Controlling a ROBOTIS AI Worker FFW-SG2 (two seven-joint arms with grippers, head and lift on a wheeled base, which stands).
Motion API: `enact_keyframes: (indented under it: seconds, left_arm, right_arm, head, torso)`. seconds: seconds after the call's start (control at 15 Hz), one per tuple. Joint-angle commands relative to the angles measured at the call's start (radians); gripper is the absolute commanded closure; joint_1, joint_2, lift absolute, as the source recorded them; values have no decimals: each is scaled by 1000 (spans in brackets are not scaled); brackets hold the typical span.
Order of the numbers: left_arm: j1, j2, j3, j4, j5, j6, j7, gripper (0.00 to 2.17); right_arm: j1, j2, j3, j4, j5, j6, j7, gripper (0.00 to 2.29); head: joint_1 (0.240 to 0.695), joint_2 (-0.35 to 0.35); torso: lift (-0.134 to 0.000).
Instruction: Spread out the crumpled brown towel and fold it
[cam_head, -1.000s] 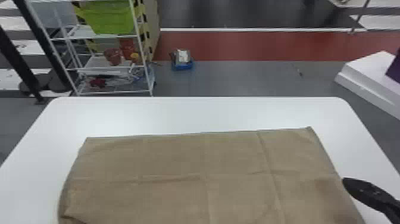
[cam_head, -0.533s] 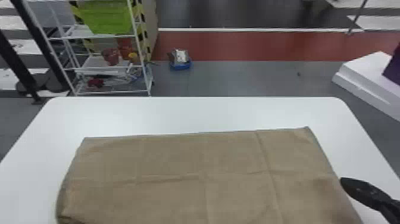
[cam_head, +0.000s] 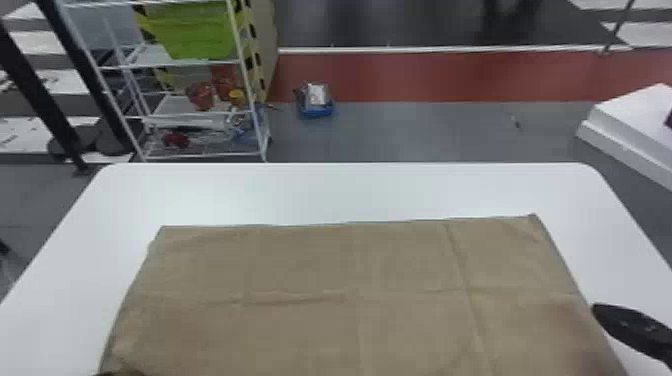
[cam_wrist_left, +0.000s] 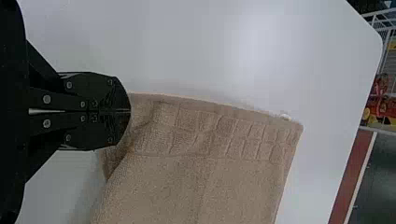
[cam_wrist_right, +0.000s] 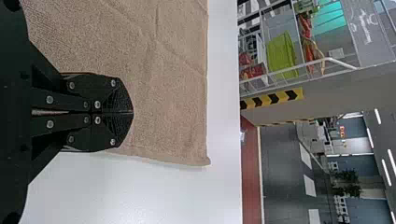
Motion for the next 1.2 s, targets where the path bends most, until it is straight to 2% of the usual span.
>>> enact_keyframes:
  seconds: [0.0,0.2,0.27,0.4,0.47,0.53,0.67,0.73,0.8,0.87,1.0,1.07,1.13]
  left_arm:
    - [-15,13,-2,9,-33,2,0,1625]
    - [-47,22,-2,35,-75,-1,0,1612]
    - [-55,31,-2,39,-78,-4,2,1612]
    - [-64,28,4,21,-67,5,-3,1609]
    - [-49,22,15,-14,-35,5,-21,1501]
    - [-33,16,37,-45,6,5,-26,1291]
    - [-32,11,50,-68,48,-7,-30,626]
    - [-49,11,58,-66,68,-31,-43,309]
    - [-75,10,53,-48,74,-90,-46,124]
    - [-101,10,41,-30,72,-142,-50,80]
    - [-159,11,-9,24,68,-265,-55,76]
    - [-207,13,-39,65,66,-277,-58,76]
    - [-242,14,-62,101,66,-283,-61,80]
  right_arm:
    - [-2,-3,-1,5,-2,0,0,1855]
    - [-3,-8,-1,8,-5,0,2,1855]
    - [-2,-9,-1,8,-6,0,2,1855]
    - [-3,-9,-10,2,-12,9,5,1855]
    - [-3,-9,-22,-6,-22,22,5,1855]
    - [-3,-9,-36,-13,-31,22,5,1851]
    - [-57,-9,-67,-15,-40,40,18,1841]
    - [-87,-9,-75,-1,-40,37,22,1720]
    - [-140,-9,-76,37,-40,34,40,1609]
    - [-186,-9,-73,73,-37,28,45,1450]
    - [-272,-9,-59,157,-68,-92,58,1231]
    - [-315,-9,-42,180,-66,-110,58,741]
    - [-348,-9,-22,200,-61,-122,57,454]
  head:
    - [695,74]
    - [695,102]
    - [695,110]
    - [695,123]
    - [695,125]
    - [695,116]
    - [695,84]
    - [695,68]
    - [695,55]
    - [695,39]
    - [695,16]
    - [695,11]
    - [695,5]
  torso:
    - [-124]
    - [-124]
    - [-124]
    - [-124]
    - [-124]
    - [-124]
    - [-124]
    - [-124]
    - [-124]
    - [-124]
    - [-124]
    - [-124]
    - [-124]
